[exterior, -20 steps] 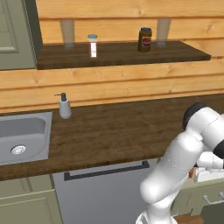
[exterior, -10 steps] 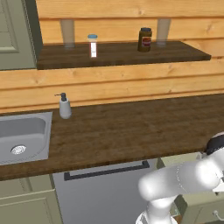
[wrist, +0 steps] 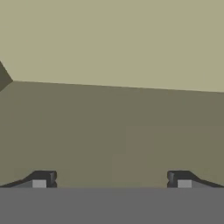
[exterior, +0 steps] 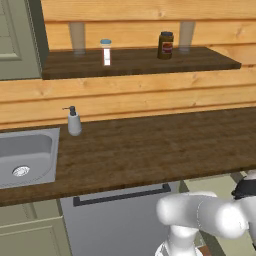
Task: Pick up the knife from the drawer and place it on the cutting board. Then place the meat from the plate to the cutting board.
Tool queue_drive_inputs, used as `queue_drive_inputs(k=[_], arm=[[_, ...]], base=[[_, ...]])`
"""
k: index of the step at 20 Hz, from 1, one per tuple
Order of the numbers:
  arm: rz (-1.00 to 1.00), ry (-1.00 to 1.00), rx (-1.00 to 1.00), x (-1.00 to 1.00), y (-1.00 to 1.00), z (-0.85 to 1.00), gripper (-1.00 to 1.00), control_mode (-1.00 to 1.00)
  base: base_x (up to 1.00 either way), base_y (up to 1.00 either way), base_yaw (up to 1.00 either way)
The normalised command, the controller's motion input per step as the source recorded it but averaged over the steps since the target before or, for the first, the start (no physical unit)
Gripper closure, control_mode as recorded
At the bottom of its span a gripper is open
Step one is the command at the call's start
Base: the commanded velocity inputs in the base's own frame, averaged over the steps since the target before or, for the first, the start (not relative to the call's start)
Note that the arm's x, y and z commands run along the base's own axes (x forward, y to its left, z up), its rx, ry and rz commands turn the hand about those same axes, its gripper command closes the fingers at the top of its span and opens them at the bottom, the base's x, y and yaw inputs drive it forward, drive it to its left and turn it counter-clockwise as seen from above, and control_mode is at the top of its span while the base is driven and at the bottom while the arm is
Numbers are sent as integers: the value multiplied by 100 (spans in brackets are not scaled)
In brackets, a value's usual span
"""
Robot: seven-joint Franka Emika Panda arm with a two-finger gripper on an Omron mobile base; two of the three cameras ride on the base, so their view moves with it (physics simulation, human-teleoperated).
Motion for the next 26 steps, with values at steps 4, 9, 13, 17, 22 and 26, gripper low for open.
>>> queue_drive_inputs(k=[4, 9, 13, 17, 22, 26], arm=[[0, -2, 0, 47, 0, 62, -100, -100], [-2, -2, 0, 59, 1, 17, -100, -100], [-7, -6, -1, 42, 0, 0, -100, -100], [-10, -13, -2, 41, 0, -4, -100, -100], [-15, -11, -2, 44, -1, -19, -100, -100], [-16, -4, -7, 35, 0, -45, -100, -100]], base=[[0, 0, 0], [0, 0, 0], [0, 0, 0], [0, 0, 0], [0, 0, 0], [0, 0, 0]])
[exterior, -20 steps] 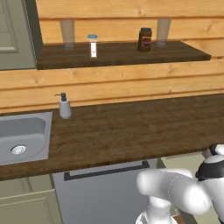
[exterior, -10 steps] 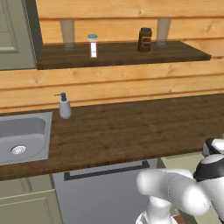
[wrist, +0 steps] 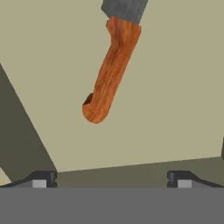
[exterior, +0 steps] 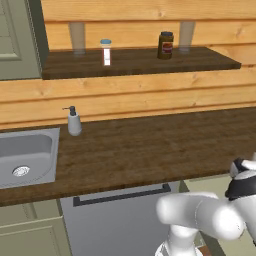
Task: Pick up the knife from the drawer and place it on the cutting board. Then place the meat from the plate to the cutting board.
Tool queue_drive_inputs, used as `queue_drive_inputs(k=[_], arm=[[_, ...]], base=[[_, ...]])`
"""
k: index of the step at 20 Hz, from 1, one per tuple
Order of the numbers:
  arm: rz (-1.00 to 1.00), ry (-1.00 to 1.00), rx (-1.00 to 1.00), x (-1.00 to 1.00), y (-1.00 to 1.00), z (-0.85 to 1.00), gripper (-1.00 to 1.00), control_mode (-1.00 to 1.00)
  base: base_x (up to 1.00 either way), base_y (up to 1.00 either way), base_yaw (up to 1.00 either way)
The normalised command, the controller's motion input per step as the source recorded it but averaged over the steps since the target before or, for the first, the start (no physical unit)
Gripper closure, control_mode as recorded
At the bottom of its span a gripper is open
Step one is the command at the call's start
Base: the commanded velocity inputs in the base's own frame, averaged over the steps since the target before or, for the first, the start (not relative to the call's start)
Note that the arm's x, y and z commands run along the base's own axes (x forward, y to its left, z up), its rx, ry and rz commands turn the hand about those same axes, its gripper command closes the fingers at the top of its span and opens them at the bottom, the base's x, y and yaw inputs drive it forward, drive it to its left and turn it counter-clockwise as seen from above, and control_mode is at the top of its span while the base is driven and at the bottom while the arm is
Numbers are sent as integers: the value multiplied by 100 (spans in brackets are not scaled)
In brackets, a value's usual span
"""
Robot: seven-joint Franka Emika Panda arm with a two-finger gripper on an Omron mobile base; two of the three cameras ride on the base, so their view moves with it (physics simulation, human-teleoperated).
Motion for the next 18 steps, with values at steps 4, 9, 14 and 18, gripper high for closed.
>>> queue_drive_inputs(k=[4, 9, 14, 18], arm=[[-15, -1, -9, 26, -1, -46, -100, -100], [-14, 0, -9, 34, -1, -42, -100, -100], [-9, 0, -6, 26, -4, -40, -100, -100], [-5, 0, -4, 4, -6, -41, -100, -100]], base=[[0, 0, 0], [0, 0, 0], [0, 0, 0], [0, 0, 0]])
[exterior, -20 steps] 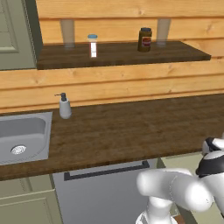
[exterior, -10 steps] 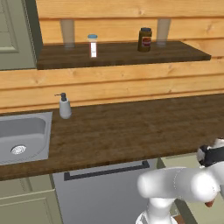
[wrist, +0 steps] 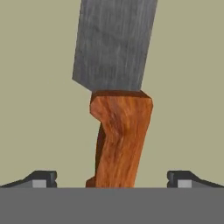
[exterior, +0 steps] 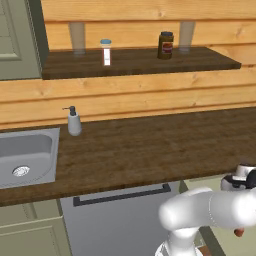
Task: Pick up the knife from the drawer and place it on the cutting board. Then place the meat from the plate to the cutting board.
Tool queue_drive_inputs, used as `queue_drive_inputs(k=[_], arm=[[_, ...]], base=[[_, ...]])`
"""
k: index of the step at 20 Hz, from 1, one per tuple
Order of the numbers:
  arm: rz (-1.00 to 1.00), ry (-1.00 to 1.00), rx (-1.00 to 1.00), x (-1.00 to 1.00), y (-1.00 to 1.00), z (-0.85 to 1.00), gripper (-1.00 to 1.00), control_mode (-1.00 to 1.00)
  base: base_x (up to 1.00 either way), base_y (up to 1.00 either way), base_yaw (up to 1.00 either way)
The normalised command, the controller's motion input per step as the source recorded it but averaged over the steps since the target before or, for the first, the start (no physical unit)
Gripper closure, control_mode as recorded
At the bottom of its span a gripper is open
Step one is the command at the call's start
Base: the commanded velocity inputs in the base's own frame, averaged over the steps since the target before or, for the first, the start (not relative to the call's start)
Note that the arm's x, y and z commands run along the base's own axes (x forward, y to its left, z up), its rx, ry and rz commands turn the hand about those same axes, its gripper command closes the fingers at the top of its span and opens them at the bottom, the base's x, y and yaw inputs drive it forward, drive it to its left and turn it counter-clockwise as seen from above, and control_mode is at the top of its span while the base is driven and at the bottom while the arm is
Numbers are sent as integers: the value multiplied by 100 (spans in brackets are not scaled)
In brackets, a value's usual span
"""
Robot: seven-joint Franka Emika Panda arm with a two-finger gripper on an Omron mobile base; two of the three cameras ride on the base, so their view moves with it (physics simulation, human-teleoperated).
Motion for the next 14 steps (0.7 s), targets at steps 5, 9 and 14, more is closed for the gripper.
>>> queue_drive_inputs(k=[5, 9, 14], arm=[[-4, 0, -3, 0, -1, -37, -100, -100], [-3, 0, -7, 0, 1, -39, 100, -100], [0, 0, 0, -2, 7, -6, 100, -100]], base=[[0, 0, 0], [0, 0, 0], [0, 0, 0]])
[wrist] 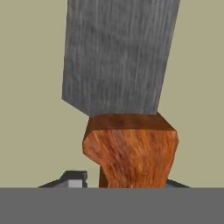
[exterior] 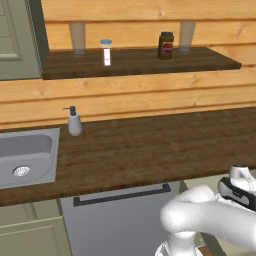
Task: Pick up the knife from the drawer and place it on the cutting board. Then place the meat from the plate to the cutting board.
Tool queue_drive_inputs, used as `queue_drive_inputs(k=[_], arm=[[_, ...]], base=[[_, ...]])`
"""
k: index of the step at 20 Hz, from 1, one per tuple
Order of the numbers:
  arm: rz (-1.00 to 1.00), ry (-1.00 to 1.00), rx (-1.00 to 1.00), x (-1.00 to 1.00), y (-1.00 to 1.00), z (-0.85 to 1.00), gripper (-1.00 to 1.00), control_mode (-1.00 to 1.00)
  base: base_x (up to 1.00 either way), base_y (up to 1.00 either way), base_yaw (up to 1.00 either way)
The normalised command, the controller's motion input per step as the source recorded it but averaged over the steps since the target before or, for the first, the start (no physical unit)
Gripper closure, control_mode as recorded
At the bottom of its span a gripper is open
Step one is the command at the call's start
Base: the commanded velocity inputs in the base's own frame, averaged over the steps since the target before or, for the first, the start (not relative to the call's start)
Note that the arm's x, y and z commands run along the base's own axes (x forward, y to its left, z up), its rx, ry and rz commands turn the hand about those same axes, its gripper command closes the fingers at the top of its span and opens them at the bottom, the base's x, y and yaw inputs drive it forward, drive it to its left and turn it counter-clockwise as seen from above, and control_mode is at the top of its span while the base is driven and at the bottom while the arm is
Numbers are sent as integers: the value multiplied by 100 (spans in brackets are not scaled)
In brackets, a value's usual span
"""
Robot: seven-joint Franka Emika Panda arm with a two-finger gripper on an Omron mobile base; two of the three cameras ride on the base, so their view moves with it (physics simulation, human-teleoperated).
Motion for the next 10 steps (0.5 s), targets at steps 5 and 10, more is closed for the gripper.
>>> queue_drive_inputs(k=[5, 10], arm=[[-5, 0, 1, -29, 12, 17, 100, -100], [-8, 0, 2, -56, 20, 96, 100, -100]], base=[[0, 0, 0], [0, 0, 0]])
